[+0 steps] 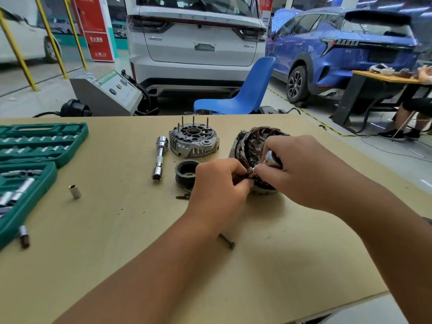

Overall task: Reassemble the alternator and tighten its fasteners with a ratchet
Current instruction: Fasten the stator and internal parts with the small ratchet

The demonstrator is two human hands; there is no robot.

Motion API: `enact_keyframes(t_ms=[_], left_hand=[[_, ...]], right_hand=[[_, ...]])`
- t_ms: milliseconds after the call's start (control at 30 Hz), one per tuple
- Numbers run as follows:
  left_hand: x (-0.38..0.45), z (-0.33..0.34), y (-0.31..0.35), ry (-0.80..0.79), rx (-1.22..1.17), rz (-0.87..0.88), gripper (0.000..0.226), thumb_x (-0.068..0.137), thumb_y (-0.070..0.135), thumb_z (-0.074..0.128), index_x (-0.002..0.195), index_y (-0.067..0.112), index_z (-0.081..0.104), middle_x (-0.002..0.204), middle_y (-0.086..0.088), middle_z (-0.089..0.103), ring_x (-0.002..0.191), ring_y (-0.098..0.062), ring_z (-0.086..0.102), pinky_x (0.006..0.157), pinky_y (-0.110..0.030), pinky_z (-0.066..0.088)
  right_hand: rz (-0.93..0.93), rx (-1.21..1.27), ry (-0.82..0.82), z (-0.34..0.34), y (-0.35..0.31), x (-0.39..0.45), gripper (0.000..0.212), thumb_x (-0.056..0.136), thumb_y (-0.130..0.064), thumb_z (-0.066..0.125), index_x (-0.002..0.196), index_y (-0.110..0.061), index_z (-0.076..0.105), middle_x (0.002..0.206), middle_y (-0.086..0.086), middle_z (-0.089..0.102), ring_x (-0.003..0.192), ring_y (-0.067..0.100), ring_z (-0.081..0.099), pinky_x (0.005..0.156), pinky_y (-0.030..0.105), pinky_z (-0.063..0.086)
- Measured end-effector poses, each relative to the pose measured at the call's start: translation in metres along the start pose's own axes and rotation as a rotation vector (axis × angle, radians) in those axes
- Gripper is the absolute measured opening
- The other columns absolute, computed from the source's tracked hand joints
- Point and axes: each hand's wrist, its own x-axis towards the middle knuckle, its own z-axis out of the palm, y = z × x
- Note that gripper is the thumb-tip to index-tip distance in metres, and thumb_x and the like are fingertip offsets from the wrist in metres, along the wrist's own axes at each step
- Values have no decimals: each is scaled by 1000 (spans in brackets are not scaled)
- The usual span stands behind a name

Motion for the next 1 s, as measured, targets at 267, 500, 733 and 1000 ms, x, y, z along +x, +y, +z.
enact_keyframes(t_ms=[267, 500, 733, 1000], left_hand=[[-2, 0, 4, 14, 45, 35, 5, 86, 20, 80, 82, 18, 78, 67, 11, 67, 61, -4, 59, 57, -14, 41], [-2, 1, 6, 37, 24, 61, 11, 86, 23, 81, 80, 16, 78, 65, 7, 68, 60, -7, 59, 57, -20, 44], [-3, 2, 7, 43, 54, 90, 12, 89, 24, 77, 84, 13, 78, 70, 2, 70, 67, -16, 63, 63, -35, 52], [-3, 1, 7, 61, 50, 86, 12, 87, 26, 74, 76, 21, 70, 72, 5, 68, 68, -12, 60, 65, -30, 50]], right_hand=[[-23, -257, -193, -13, -24, 15, 29, 95, -31, 55, 71, -21, 42, 71, 0, 50, 60, 16, 45, 50, 34, 32], [103, -185, -192, -9, -24, 17, 29, 97, -30, 54, 73, -16, 45, 75, 2, 51, 62, 13, 43, 50, 31, 30], [45, -192, -273, -14, -24, 25, 28, 97, -29, 54, 73, -18, 44, 76, 2, 52, 62, 15, 44, 51, 31, 34], [-408, -599, -336, -27, -26, 34, 26, 98, -39, 55, 87, -38, 32, 76, -11, 47, 63, 10, 45, 49, 31, 28]])
